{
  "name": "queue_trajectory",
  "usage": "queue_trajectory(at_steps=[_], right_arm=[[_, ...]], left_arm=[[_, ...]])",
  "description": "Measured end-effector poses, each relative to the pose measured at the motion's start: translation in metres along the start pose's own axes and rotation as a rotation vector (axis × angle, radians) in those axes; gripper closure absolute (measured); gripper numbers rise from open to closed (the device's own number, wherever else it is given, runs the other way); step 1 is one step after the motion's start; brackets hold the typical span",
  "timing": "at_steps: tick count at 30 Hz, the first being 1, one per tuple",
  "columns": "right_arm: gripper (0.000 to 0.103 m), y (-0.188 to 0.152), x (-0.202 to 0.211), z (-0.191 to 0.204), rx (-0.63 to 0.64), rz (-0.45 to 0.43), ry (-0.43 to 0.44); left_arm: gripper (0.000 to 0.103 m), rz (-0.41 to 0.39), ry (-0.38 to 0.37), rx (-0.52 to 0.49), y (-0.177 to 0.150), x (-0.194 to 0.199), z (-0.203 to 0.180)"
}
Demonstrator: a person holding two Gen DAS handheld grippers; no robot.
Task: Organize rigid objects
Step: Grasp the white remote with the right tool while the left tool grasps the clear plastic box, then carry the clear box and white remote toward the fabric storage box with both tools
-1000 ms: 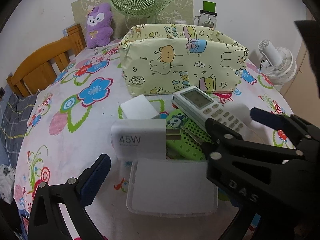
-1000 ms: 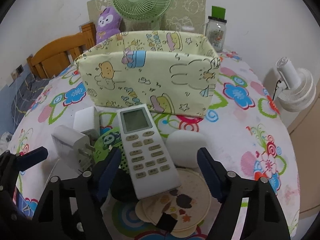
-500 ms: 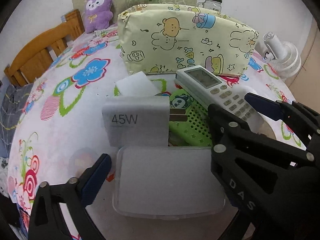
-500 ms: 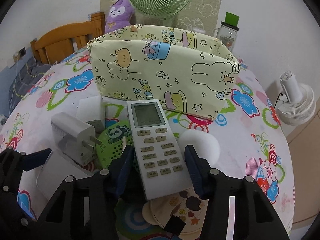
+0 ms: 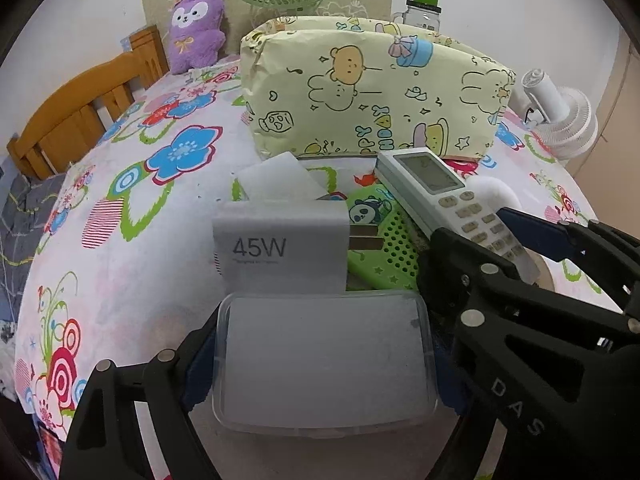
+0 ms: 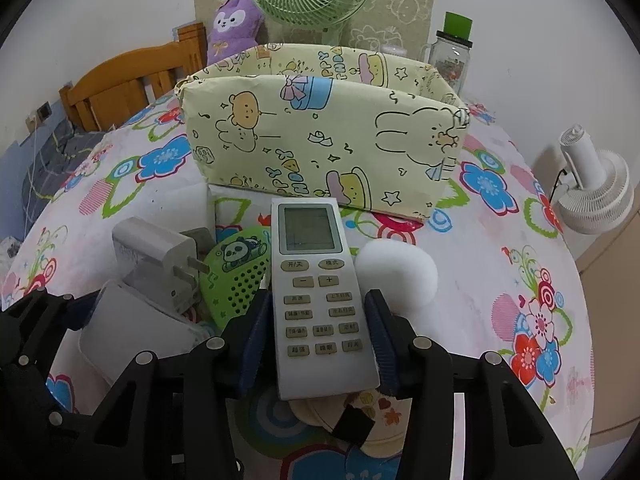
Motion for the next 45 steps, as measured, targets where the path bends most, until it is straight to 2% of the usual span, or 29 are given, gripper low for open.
queue_trajectory(at_steps=[6,7,8,14,30,45], right_arm=[[0.046,0.008,-0.012,0.006,-0.002,-0.008,0.017],[0.048,0.009,-0.012,0.006,-0.005,-0.008,0.016],[0.055,0.009,-0.012,0.006,-0.007,-0.011,0.015],[0.056,0.006,-0.007,0.004,-0.038,-0.005,0.03],[0.056,0.015,0.041,-0.004,-0.056,-0.091,-0.014],[0.056,0.038,0.081,-0.022,-0.09,-0.164,-0.063]], left_arm=[[0.014,0.0,-0.021,-0.006,0.002,-0.002,0.003],[0.014,0.0,-0.026,0.0,0.004,-0.002,0.004],[0.014,-0.002,-0.028,0.005,0.005,-0.001,0.005],[0.014,-0.026,-0.02,-0.014,0.007,0.005,0.001],[0.014,-0.1,-0.015,-0.044,0.019,0.038,-0.011],[0.014,-0.181,-0.007,-0.106,0.049,0.073,-0.031]])
Point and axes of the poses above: each gripper's, at about its wrist camera, not at the fingertips, and x roughly against the way its jaws point, z to its left, y to its top, the point moved 3 cm from there along -x, roughly the way its jaws point, and after that the axes turned 8 degrees about -z, right-handed, at the moved point
